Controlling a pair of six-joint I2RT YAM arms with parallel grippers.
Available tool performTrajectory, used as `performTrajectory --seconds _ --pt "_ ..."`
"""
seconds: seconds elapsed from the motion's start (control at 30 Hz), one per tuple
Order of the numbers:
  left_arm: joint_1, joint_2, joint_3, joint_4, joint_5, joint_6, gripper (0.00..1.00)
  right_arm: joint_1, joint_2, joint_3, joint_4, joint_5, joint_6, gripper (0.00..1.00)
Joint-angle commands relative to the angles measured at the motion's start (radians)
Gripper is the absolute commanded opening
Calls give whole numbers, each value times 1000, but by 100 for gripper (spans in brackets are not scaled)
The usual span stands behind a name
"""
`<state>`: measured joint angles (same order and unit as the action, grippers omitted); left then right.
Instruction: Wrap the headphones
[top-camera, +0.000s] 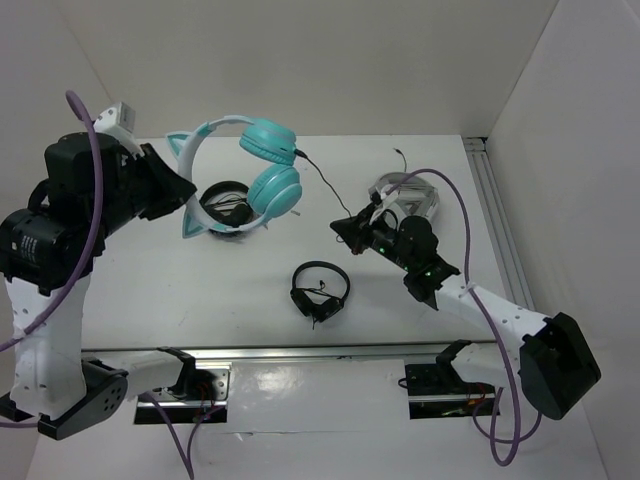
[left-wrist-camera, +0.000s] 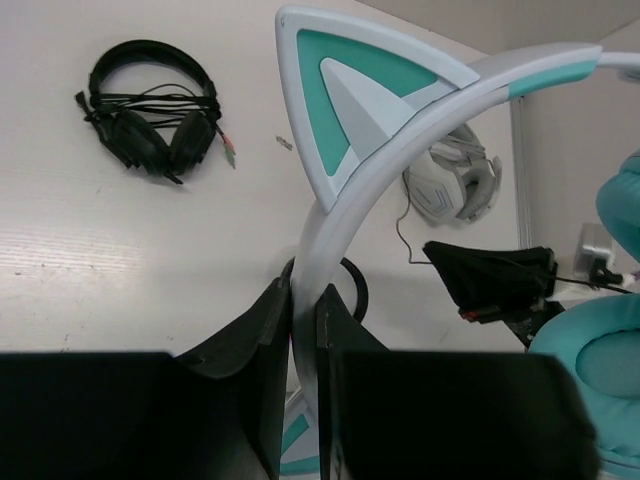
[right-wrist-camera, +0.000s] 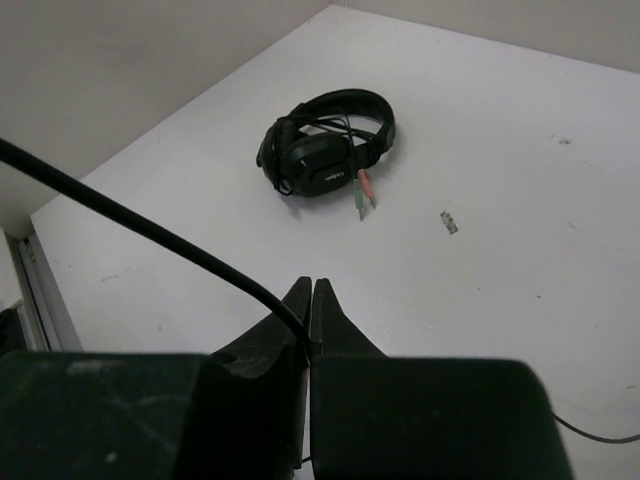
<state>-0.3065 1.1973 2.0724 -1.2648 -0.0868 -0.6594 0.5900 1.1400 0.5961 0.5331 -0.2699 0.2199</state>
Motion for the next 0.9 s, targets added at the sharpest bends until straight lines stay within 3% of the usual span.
performTrajectory --seconds 0.0,0.13,0.2,0.27,0.37,0.43,0.5,0.67,0.87 --pt "-2 -56 -4 108 -115 -85 0 30 -78 22 -7 104 12 0" --pt "-2 -65 -115 133 -301 -20 0 143 -187 94 -267 422 -13 0" --pt "-2 -65 -243 183 -358 0 0 197 -233 160 -350 558 -33 0" --pt "-2 -74 -334 237 -372 50 0 276 -243 214 -459 741 -69 0" --pt "-2 -64 -474 344 -285 151 0 374 -224 330 -565 907 -135 0" --pt "-34 -64 -560 431 -138 270 0 389 -186 425 -643 930 -177 0" --pt "-107 -54 -593 443 -90 309 0 418 -161 482 -689 961 -206 0" --pt "-288 16 -649 453 -128 397 0 476 -86 600 -783 1038 -297 0" --pt "-560 7 -660 476 -59 511 0 498 -30 619 -841 1038 -318 0"
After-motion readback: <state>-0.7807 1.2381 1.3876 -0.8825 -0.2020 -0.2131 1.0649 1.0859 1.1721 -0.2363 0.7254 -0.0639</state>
